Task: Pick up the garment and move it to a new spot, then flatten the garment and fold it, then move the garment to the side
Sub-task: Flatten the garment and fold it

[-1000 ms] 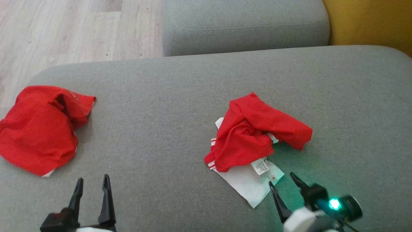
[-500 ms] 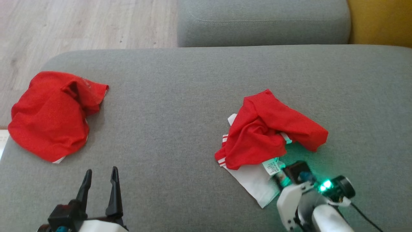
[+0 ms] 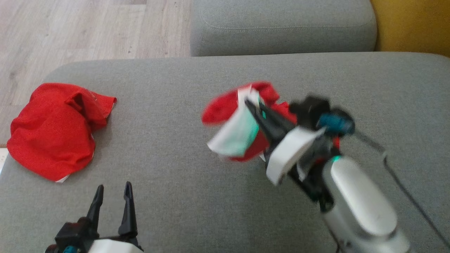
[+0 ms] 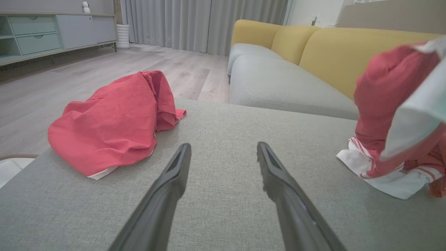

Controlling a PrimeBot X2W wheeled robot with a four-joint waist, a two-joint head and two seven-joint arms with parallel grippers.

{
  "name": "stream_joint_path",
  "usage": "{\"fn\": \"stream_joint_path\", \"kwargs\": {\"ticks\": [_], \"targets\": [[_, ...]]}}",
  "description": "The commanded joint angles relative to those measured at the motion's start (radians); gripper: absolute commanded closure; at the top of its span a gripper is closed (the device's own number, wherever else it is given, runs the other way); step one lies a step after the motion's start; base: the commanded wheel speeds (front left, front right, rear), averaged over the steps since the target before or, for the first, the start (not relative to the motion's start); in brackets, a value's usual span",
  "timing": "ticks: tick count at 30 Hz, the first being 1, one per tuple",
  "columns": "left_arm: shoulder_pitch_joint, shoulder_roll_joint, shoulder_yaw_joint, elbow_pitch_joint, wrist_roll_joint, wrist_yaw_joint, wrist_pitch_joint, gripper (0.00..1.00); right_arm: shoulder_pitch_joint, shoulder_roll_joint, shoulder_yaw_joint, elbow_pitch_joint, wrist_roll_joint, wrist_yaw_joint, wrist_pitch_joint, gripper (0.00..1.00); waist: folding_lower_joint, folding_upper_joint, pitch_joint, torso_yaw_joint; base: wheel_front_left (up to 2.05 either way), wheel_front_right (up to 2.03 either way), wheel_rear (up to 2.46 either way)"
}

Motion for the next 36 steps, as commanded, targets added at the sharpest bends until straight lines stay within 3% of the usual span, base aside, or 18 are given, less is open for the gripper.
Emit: {"fn": "stream_joint_path", "kwargs": {"ticks": [1, 9, 17, 23, 31, 36], "targets": [[-0.059, -0.006, 0.022, -0.029, -0.007, 0.006, -0.012, 0.0, -0.085, 0.002, 0.014, -0.072, 0.039, 0.008, 0.022, 1.0, 0.0, 0.0, -0.002, -0.002, 0.0, 0.0, 0.0], [-0.073, -0.006, -0.009, -0.025, -0.026, 0.018, -0.012, 0.0, -0.311, 0.002, -0.02, -0.128, 0.256, 0.008, 0.139, 1.0, 0.0, 0.0, -0.015, 0.021, 0.0, 0.0, 0.0], [-0.084, -0.006, -0.04, -0.02, -0.049, 0.033, -0.012, 0.0, -0.545, 0.002, -0.096, 0.025, 0.406, 0.008, 0.114, 1.0, 0.0, 0.0, -0.027, 0.07, 0.0, 0.0, 0.0], [-0.069, -0.006, -0.045, -0.025, -0.056, 0.047, -0.012, 0.0, -0.629, 0.002, -0.133, 0.123, 0.524, 0.008, 0.062, 1.0, 0.0, 0.0, -0.035, 0.077, 0.0, 0.0, 0.0], [-0.062, -0.006, -0.034, -0.036, -0.055, 0.053, -0.012, 0.0, -0.555, 0.002, -0.259, 0.222, 0.477, 0.008, -0.001, 1.0, 0.0, 0.0, -0.033, 0.035, 0.0, 0.0, 0.0], [-0.067, -0.006, -0.034, -0.041, -0.058, 0.056, -0.012, 0.0, -0.448, 0.002, -0.4, 0.301, 0.367, 0.008, -0.04, 1.0, 0.0, 0.0, -0.027, 0.007, 0.0, 0.0, 0.0]]}}
